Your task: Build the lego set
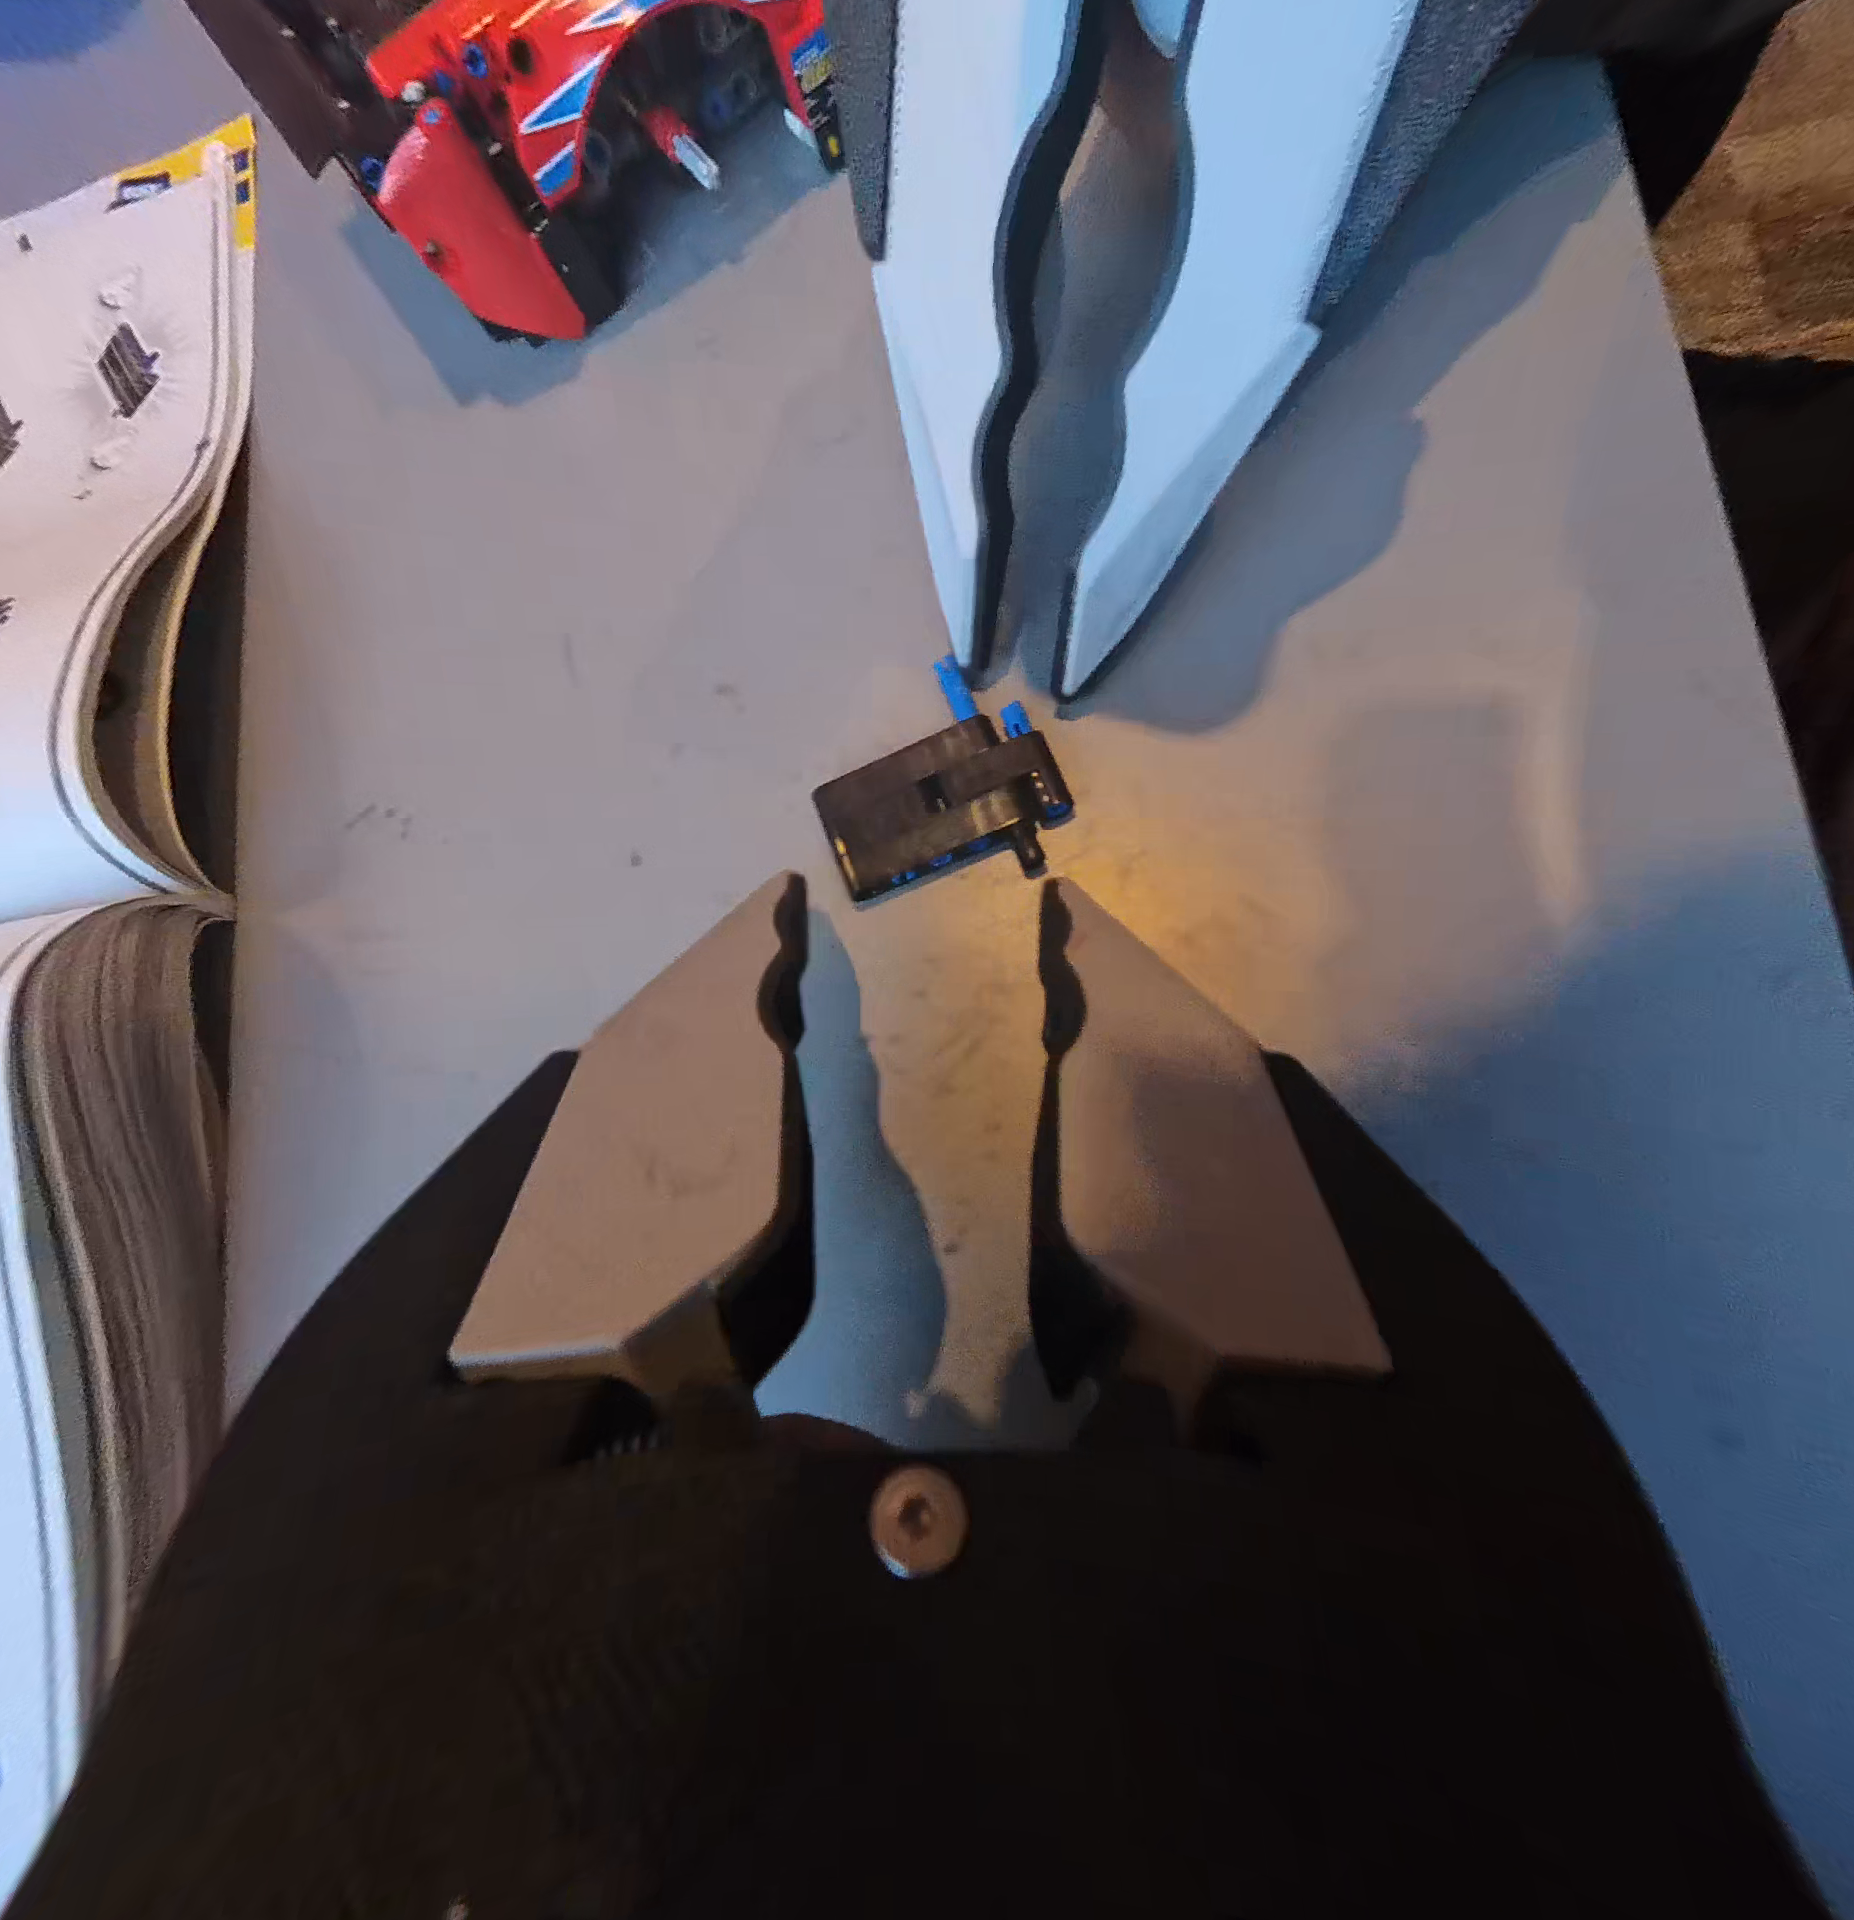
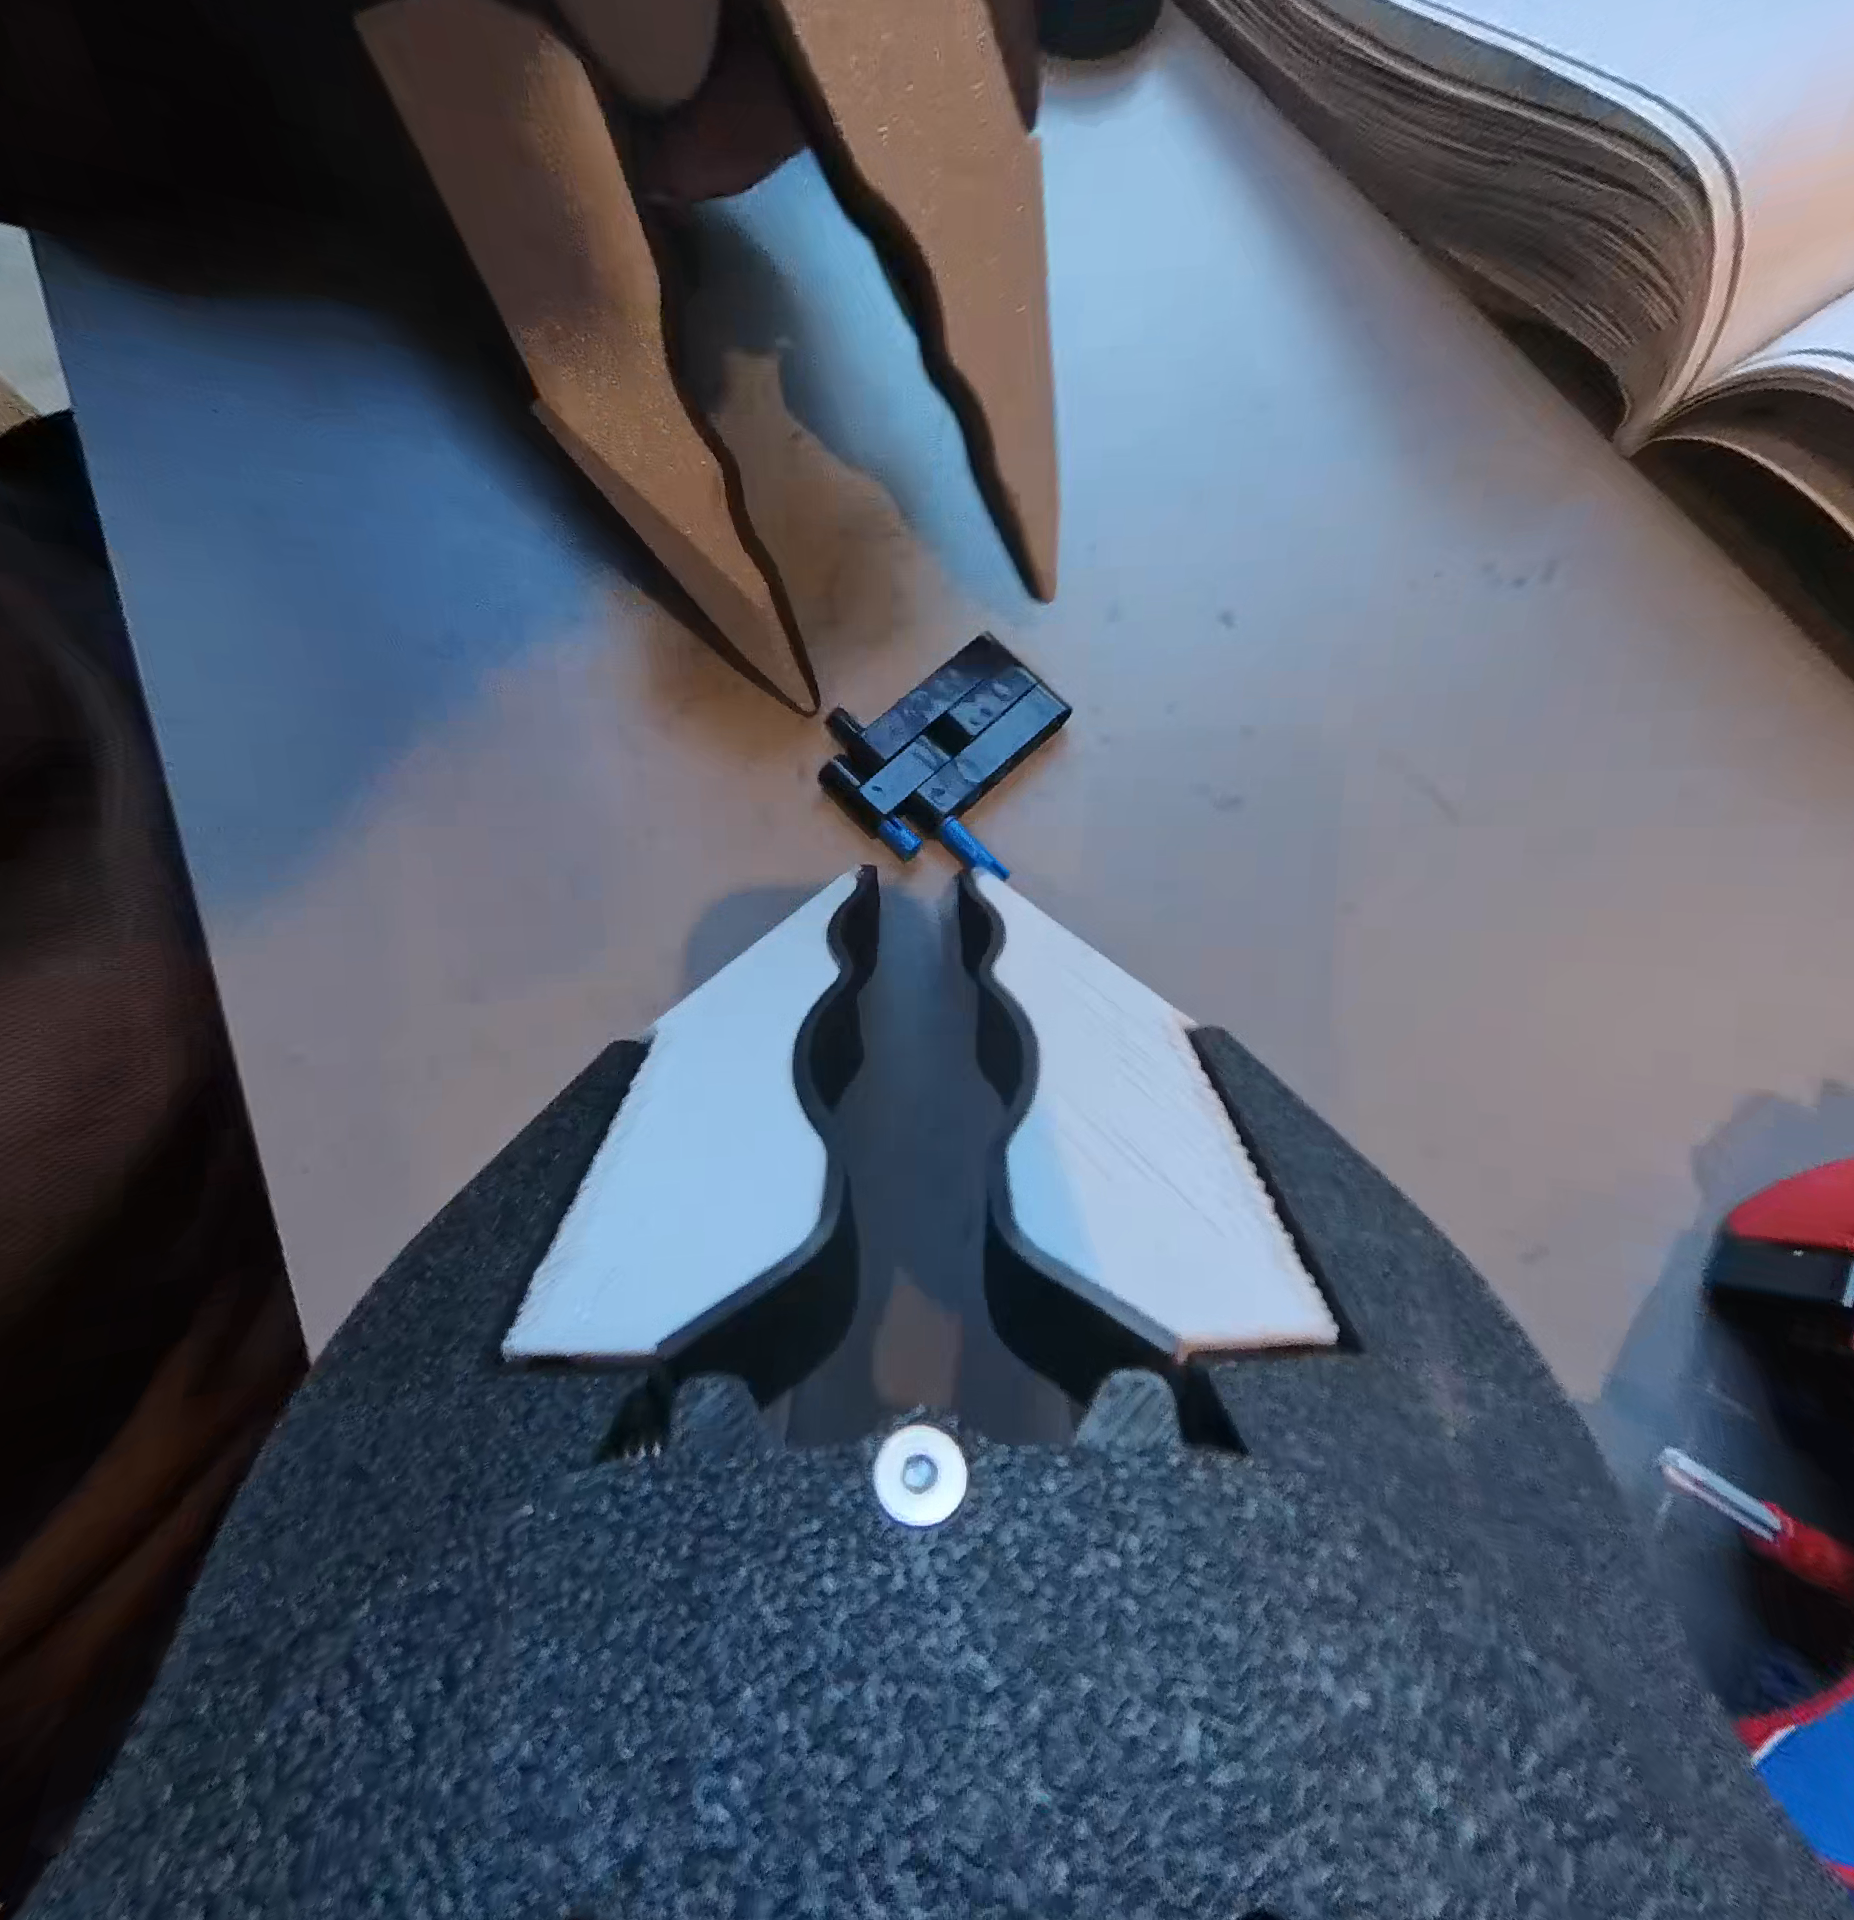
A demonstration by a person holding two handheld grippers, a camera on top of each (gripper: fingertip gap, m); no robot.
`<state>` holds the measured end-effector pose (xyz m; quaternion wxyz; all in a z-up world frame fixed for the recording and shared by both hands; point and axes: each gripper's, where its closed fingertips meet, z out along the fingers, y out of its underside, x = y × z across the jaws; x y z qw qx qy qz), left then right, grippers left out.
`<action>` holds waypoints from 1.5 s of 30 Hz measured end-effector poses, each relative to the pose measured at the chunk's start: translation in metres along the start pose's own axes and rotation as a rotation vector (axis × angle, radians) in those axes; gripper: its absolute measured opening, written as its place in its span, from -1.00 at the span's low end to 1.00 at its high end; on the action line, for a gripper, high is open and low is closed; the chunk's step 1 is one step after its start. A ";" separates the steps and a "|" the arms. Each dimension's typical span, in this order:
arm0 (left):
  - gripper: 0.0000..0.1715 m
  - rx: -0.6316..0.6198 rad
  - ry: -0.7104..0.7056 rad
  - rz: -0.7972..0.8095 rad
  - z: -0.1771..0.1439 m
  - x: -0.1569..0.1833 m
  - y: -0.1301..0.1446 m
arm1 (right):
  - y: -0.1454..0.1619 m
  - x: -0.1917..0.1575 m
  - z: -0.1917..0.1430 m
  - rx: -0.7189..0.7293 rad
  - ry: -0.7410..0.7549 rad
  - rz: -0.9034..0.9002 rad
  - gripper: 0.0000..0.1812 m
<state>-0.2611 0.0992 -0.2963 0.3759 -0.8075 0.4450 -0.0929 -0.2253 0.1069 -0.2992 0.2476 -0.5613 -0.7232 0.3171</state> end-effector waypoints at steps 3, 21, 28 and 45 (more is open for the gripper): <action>-0.26 -0.023 0.016 -0.054 0.000 -0.001 0.002 | -0.003 0.001 -0.002 0.024 -0.006 0.000 -0.83; -0.45 0.018 0.079 -0.213 0.018 0.005 -0.012 | 0.004 0.013 -0.001 -0.007 -0.073 0.053 -0.97; -0.45 0.018 0.088 -0.217 0.018 0.002 -0.011 | 0.002 0.014 0.001 -0.005 -0.046 0.025 -0.98; -0.44 0.018 0.032 -0.262 0.020 -0.013 -0.009 | -0.026 0.036 -0.017 0.207 0.060 0.018 -1.00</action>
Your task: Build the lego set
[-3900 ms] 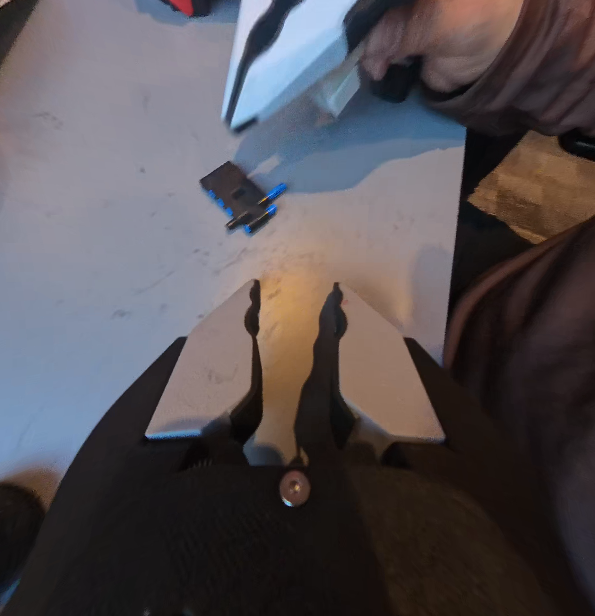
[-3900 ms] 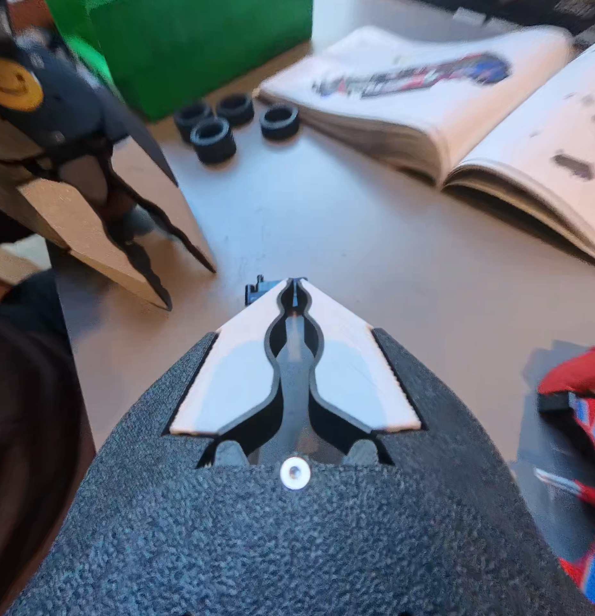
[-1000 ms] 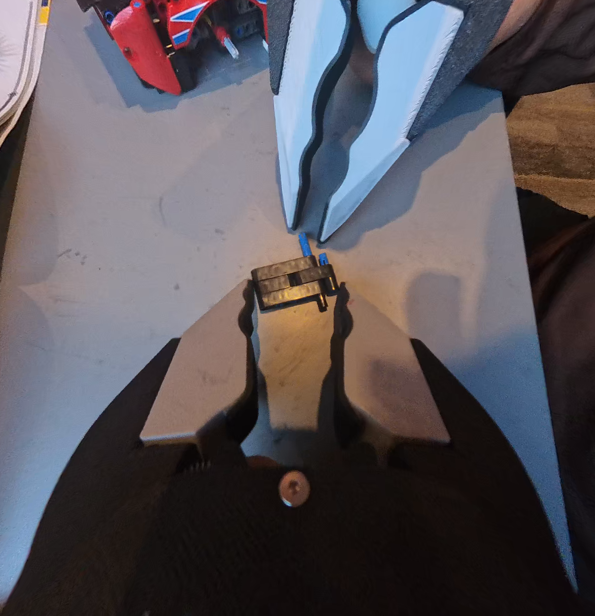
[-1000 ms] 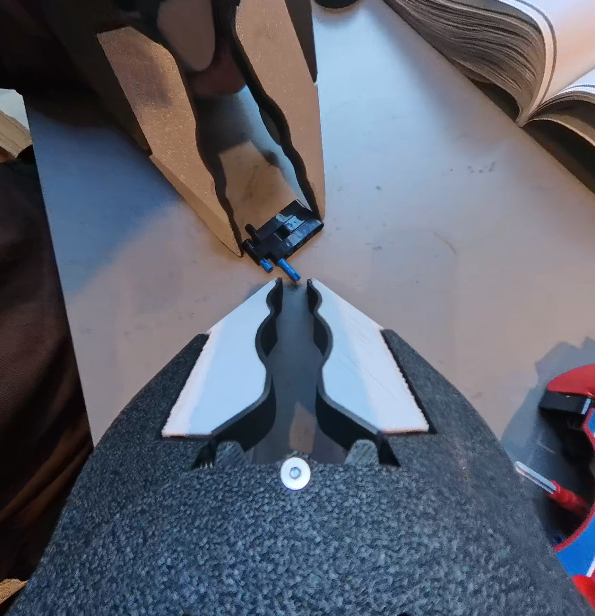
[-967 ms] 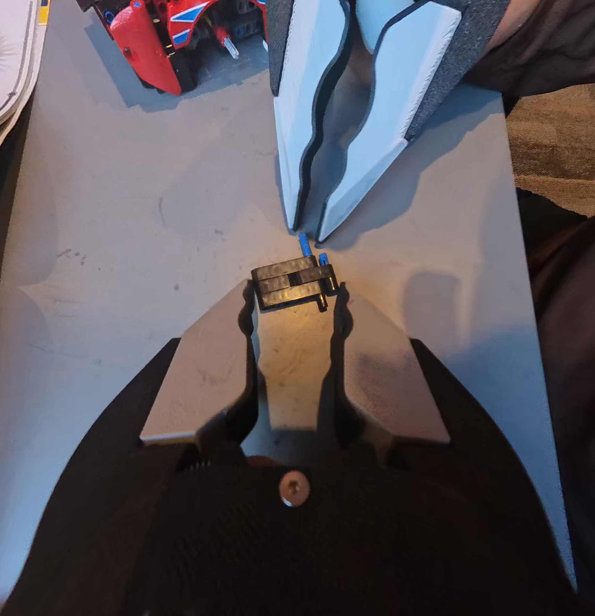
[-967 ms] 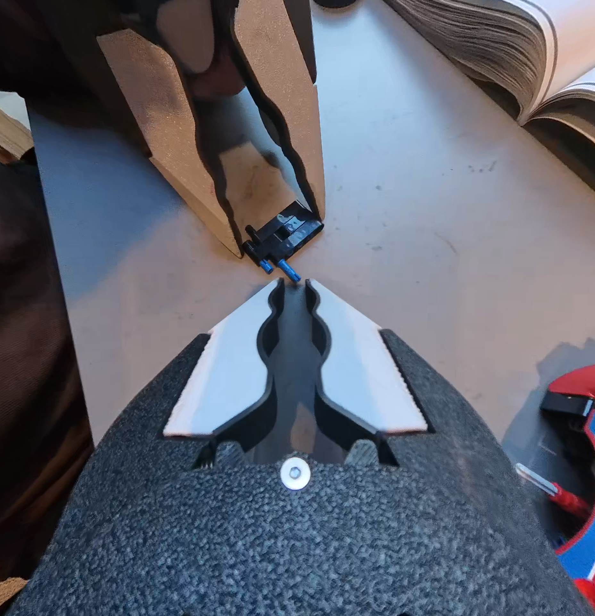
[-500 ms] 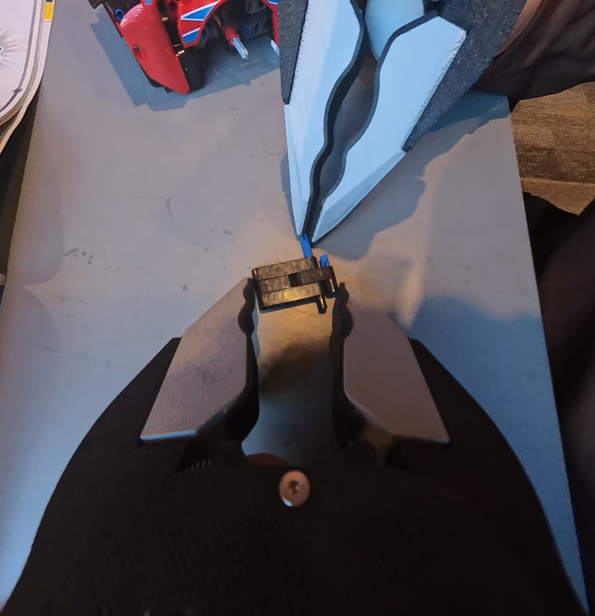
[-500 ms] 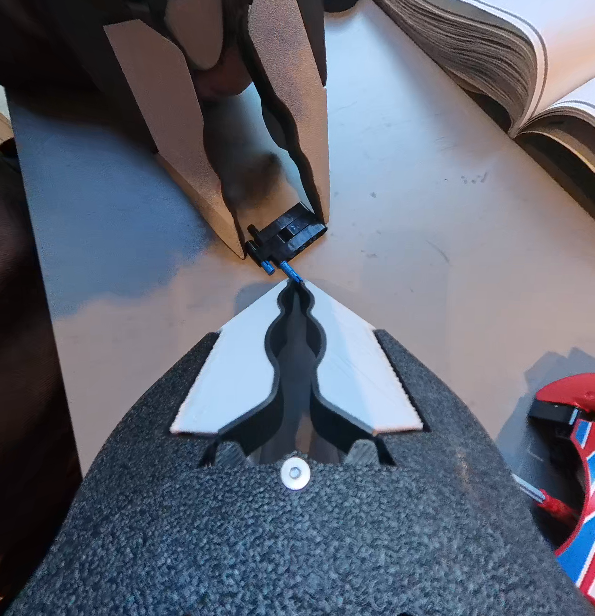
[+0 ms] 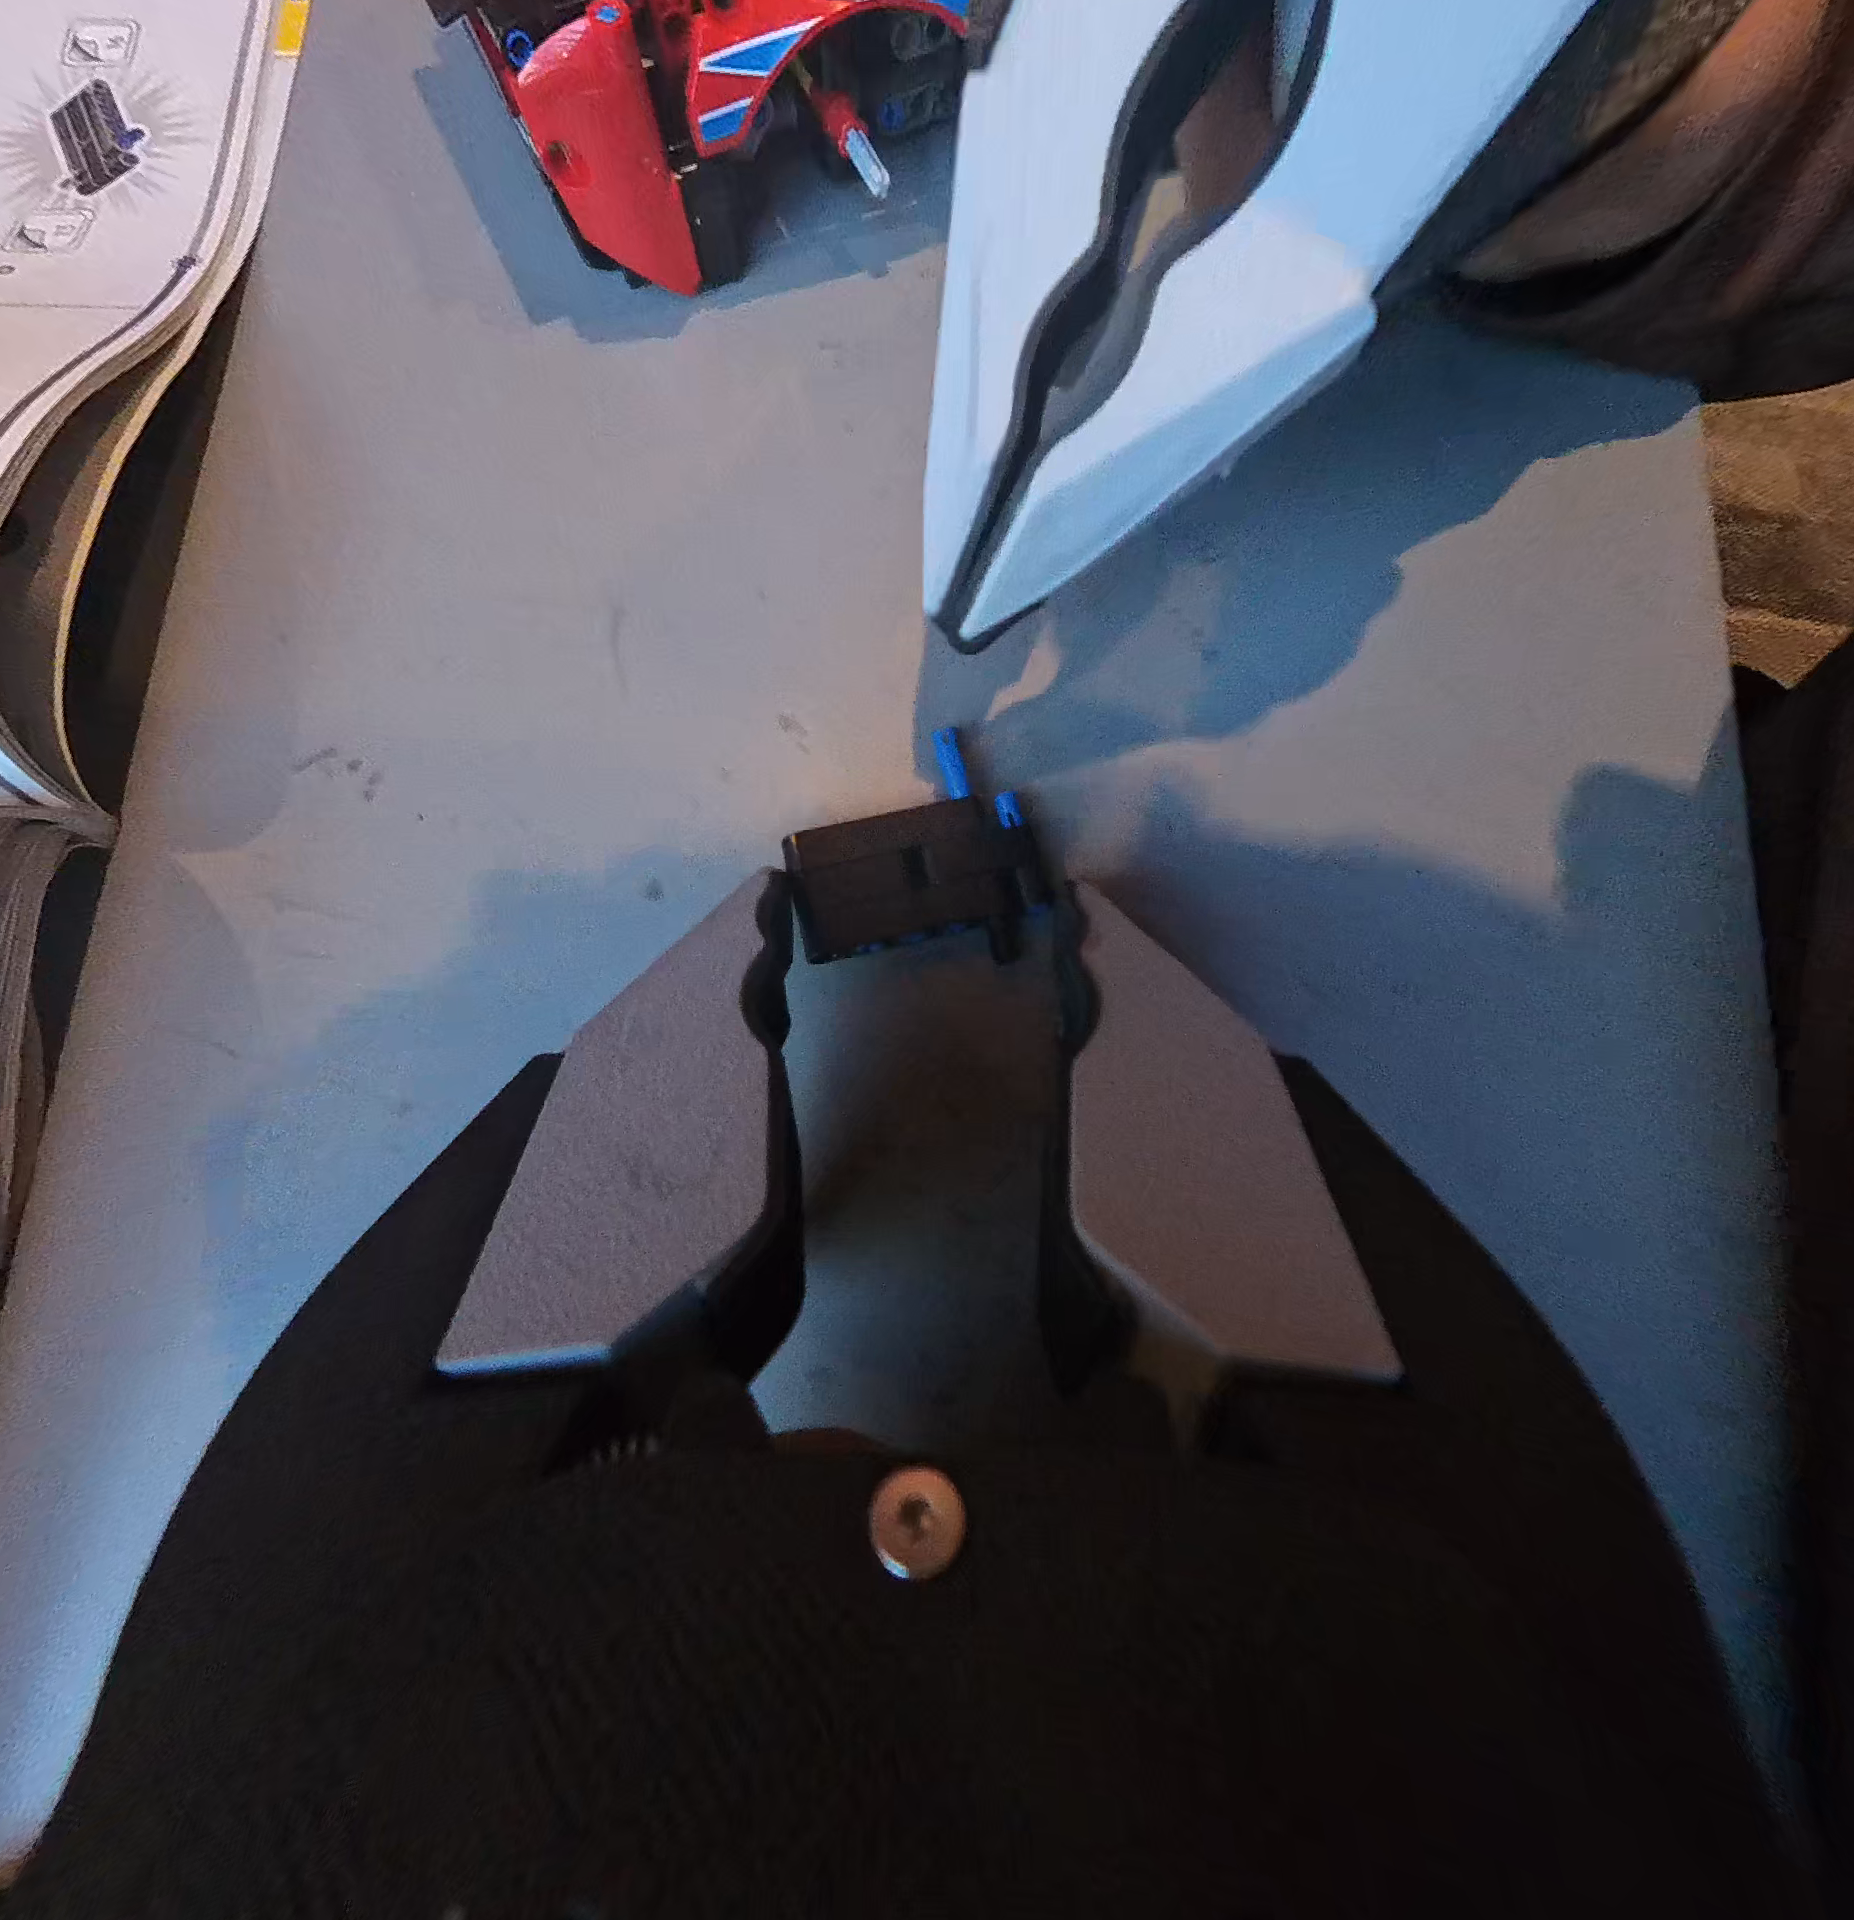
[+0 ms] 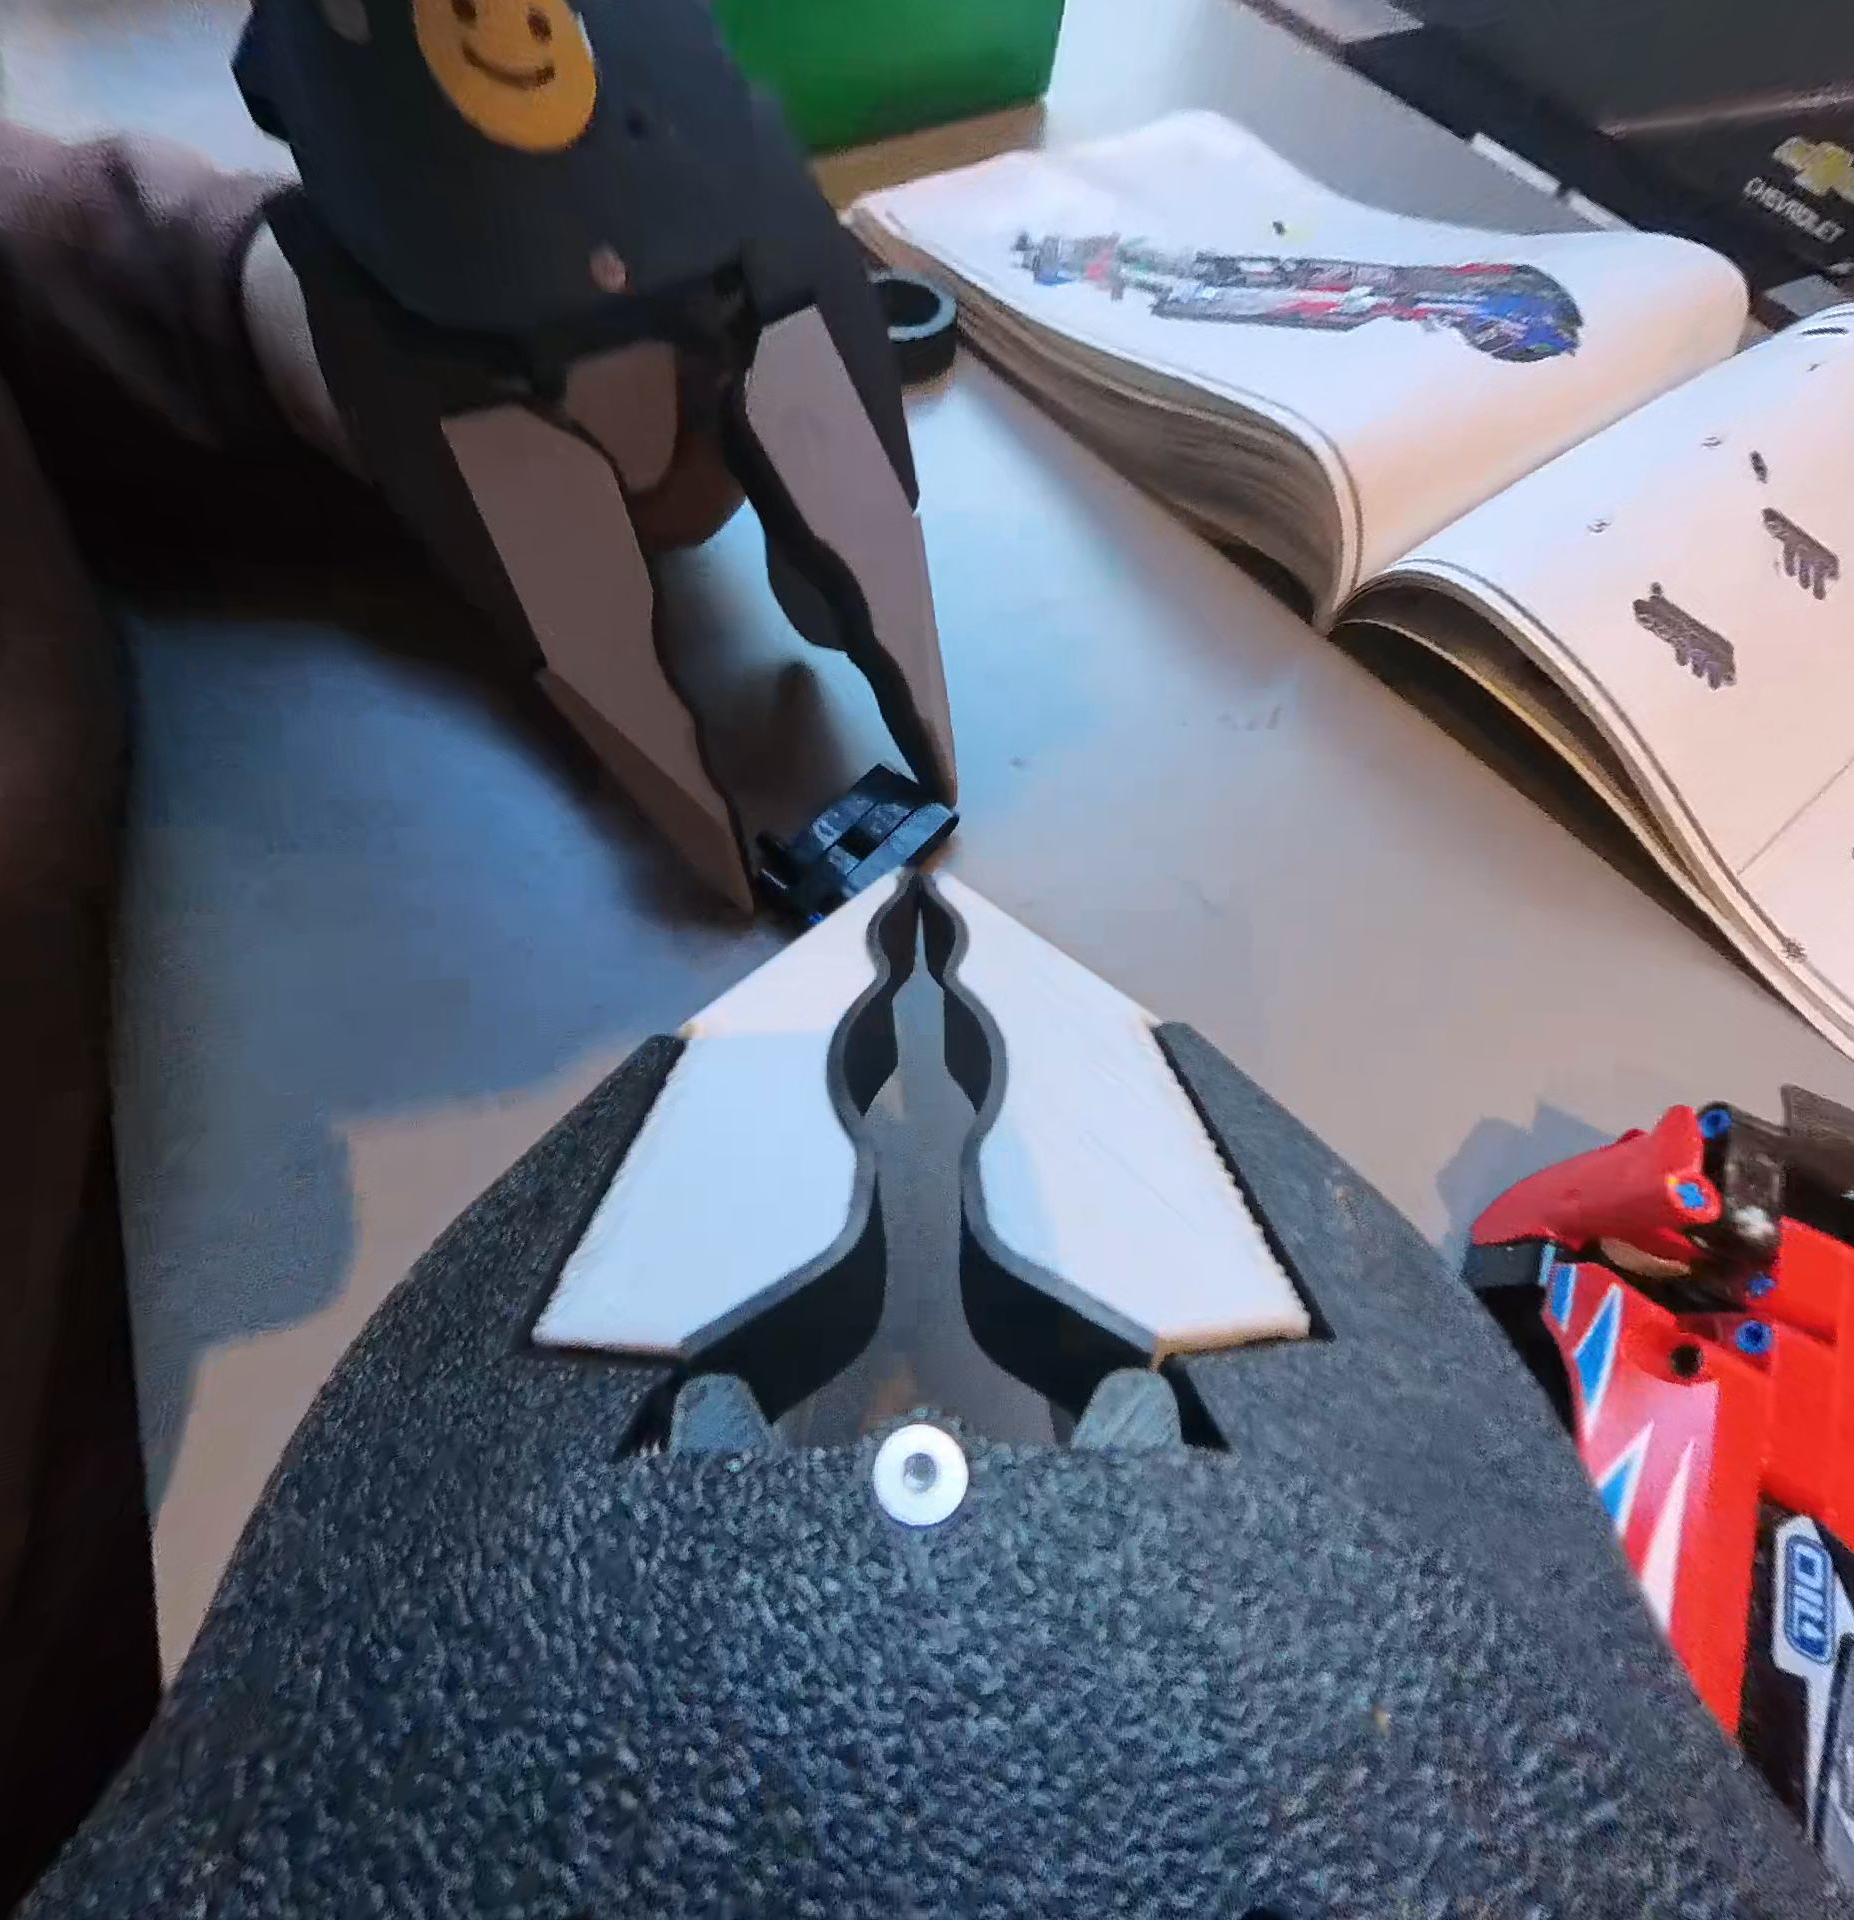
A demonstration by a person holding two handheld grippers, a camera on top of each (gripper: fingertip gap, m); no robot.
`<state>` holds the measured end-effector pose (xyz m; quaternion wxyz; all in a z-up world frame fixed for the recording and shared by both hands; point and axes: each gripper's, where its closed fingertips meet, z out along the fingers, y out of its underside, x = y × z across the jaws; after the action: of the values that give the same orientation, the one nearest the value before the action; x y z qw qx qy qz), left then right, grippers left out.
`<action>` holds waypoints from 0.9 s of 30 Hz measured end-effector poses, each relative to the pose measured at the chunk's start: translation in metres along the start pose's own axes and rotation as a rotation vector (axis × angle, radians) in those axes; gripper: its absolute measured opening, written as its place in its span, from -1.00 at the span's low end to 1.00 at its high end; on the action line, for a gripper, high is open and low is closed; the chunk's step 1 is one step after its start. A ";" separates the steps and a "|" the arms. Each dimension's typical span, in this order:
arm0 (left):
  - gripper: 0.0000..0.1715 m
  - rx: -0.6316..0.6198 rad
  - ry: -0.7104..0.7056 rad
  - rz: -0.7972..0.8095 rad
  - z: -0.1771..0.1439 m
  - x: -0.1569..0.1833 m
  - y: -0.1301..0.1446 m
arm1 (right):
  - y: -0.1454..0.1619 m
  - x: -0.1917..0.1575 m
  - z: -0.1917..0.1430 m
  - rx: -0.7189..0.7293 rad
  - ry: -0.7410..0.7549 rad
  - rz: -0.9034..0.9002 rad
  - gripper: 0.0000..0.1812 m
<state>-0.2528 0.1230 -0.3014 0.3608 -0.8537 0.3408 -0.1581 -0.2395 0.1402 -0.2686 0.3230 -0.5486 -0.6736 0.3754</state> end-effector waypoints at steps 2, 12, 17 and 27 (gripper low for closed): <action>-0.44 0.002 0.007 -0.006 0.000 0.000 0.000 | -0.005 0.002 -0.003 0.033 -0.012 0.021 -1.00; -0.44 0.025 0.088 -0.094 -0.002 -0.001 -0.003 | -0.017 0.009 -0.005 0.112 -0.032 0.033 -1.00; -0.44 0.018 0.063 -0.066 -0.001 -0.001 -0.002 | -0.019 0.010 -0.006 0.123 -0.031 0.031 -1.00; -0.44 -0.001 -0.007 0.009 0.000 0.000 0.001 | -0.016 0.013 -0.003 0.096 0.002 0.016 -0.99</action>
<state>-0.2535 0.1228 -0.3016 0.3622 -0.8528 0.3436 -0.1533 -0.2477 0.1511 -0.2532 0.3466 -0.5379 -0.6502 0.4096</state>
